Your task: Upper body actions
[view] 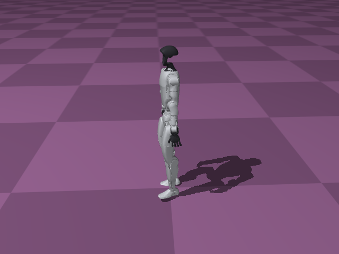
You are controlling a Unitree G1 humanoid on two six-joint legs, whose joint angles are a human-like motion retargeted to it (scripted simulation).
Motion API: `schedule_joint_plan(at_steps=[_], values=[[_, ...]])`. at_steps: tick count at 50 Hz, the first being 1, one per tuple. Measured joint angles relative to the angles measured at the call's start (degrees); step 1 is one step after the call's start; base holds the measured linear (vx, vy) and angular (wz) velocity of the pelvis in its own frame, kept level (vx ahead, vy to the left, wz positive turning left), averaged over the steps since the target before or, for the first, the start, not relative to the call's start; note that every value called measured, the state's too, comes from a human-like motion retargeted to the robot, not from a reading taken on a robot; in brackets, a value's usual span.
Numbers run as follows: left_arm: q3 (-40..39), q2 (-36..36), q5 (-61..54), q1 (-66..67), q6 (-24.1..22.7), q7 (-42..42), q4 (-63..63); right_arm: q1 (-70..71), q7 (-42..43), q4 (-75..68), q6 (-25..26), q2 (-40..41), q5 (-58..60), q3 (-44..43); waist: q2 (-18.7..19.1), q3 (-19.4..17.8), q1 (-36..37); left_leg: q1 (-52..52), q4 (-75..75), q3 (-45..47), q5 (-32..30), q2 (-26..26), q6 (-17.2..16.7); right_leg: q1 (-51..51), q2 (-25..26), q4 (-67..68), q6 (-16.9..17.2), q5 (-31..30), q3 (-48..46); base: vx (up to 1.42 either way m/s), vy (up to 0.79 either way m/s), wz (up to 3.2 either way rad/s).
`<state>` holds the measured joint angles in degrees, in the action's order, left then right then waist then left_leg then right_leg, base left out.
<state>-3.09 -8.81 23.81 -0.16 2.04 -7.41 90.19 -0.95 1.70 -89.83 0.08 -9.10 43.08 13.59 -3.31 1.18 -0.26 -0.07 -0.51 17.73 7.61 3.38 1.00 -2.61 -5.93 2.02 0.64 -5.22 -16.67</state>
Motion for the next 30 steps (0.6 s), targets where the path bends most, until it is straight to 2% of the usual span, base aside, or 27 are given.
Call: schedule_joint_plan(at_steps=[16, 30], values=[[0.39, 0.31, 0.51, -0.14, -0.24, 0.51, -0.40, -0.12, -0.19, -0.23, 0.14, -0.21, -0.76, -0.52, -0.18, -0.42, 0.24, -0.03, 0.20, -0.82, 0.11, 1.18, 0.45, -0.38, -0.93, -0.15, 0.31, -0.17, -1.29, 0.00, 0.00, 0.00], [0.19, -0.68, -1.03, 0.71, 0.05, -0.03, -0.27, -0.56, 0.81, 2.26, -0.64, -0.05, 3.92, -0.51, -0.13, -1.71, 0.76, -0.08, -0.05, 0.41, 0.24, 0.63, 0.48, 0.25, -1.40, 0.32, 0.85, -0.93, 0.04, 0.00, -0.01, -0.07]])
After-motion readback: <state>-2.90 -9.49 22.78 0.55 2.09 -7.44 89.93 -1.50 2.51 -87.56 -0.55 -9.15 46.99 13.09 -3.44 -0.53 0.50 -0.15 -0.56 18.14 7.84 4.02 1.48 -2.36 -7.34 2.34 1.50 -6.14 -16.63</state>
